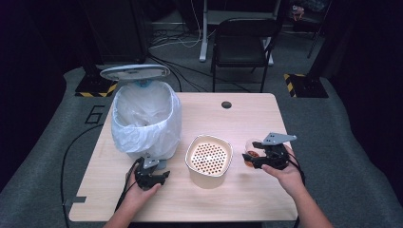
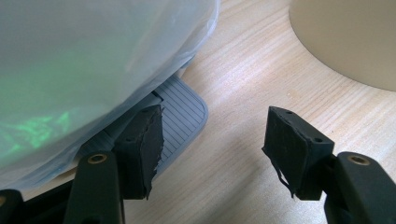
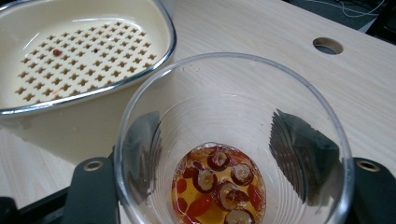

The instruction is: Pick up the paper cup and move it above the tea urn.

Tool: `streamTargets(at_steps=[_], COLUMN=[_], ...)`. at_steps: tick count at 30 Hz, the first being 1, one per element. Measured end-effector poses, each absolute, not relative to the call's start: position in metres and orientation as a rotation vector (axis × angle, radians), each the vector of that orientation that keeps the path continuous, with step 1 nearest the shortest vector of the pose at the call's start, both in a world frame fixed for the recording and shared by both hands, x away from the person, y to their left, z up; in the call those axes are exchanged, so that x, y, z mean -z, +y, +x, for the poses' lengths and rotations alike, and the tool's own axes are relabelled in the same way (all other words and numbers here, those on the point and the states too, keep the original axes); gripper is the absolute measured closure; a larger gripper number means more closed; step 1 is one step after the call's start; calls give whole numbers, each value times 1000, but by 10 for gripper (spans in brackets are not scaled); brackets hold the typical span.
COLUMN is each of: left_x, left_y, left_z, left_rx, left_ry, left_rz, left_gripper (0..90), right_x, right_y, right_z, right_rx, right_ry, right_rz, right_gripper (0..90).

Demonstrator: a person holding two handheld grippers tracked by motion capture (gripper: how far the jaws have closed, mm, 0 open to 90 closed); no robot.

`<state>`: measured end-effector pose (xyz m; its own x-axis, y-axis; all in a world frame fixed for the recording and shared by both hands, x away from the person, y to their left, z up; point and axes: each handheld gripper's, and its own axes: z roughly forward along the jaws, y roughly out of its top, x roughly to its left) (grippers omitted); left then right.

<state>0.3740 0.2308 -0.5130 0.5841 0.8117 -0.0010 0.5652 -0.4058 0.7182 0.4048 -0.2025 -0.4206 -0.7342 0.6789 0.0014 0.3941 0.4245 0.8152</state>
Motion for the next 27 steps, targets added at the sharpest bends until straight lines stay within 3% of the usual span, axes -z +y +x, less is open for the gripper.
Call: streamTargets(at_steps=[27], left_x=[514], left_y=[231], left_z=[374], left_rx=[-462], left_ry=[1094], left_rz=[2112], left_gripper=[373], right_x=[387], right_y=[-194], right_z=[442], right_rx=[-1167], right_ry=[2339], right_rz=[906], right_gripper=[338])
